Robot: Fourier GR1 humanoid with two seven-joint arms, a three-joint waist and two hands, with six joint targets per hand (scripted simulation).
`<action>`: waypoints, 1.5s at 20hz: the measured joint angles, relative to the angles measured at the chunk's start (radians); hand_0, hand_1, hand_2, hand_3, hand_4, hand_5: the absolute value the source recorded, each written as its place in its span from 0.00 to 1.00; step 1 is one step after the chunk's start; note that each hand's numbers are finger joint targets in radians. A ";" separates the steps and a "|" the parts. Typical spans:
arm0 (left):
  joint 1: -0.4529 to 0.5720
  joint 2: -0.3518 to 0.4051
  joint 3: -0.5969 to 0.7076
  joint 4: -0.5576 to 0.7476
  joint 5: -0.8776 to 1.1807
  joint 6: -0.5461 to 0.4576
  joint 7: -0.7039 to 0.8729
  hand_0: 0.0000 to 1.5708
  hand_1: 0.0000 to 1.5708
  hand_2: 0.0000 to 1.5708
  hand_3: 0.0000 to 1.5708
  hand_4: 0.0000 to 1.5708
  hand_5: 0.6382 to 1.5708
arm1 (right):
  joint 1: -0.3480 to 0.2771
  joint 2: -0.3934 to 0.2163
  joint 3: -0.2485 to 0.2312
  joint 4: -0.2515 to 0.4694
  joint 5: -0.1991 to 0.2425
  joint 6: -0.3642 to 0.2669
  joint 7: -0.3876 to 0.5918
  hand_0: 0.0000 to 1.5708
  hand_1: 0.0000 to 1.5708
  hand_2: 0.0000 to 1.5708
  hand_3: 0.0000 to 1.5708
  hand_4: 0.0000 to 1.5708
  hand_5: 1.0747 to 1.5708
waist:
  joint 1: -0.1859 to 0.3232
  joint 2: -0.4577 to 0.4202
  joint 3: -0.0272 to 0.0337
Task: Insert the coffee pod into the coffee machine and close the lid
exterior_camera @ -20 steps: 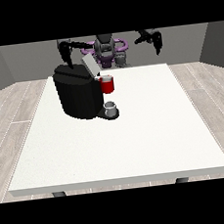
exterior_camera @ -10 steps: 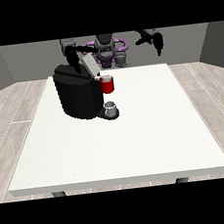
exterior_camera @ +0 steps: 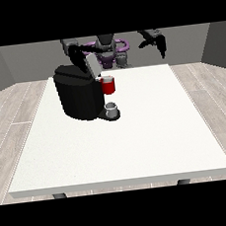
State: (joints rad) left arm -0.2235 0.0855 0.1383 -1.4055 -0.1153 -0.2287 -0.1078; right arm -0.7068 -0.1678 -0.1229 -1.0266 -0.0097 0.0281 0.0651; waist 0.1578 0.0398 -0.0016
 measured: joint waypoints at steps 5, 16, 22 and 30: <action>-0.007 0.015 0.007 0.009 0.012 -0.010 -0.018 0.00 0.00 0.00 0.00 0.24 1.00 | -0.049 -0.016 0.015 -0.003 0.034 -0.015 0.024 0.00 0.00 0.00 0.00 0.07 1.00 | 0.006 0.029 0.0029; -0.050 0.003 -0.031 0.004 -0.004 -0.006 0.011 0.00 0.00 0.00 0.00 0.21 1.00 | -0.129 -0.045 0.043 -0.004 0.125 -0.075 0.143 0.00 0.00 0.00 0.00 0.06 1.00 | 0.045 0.066 0.0134; -0.087 -0.003 -0.042 0.004 0.006 -0.022 0.006 0.00 0.00 0.00 0.00 0.28 1.00 | -0.176 -0.101 0.046 -0.013 0.185 -0.085 0.208 0.00 0.00 0.00 0.00 0.17 1.00 | 0.098 0.104 0.0213; -0.133 -0.008 -0.074 -0.002 0.005 -0.048 -0.014 0.00 0.00 0.00 0.00 0.27 1.00 | -0.196 -0.173 0.019 -0.082 0.232 -0.084 0.339 0.00 0.00 0.00 0.00 0.00 1.00 | 0.173 0.155 0.0322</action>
State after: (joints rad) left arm -0.3565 0.0771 0.0644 -1.4072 -0.1107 -0.2762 -0.1218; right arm -0.9023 -0.3404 -0.1039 -1.1083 0.2224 -0.0558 0.4038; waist 0.3309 0.1948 0.0307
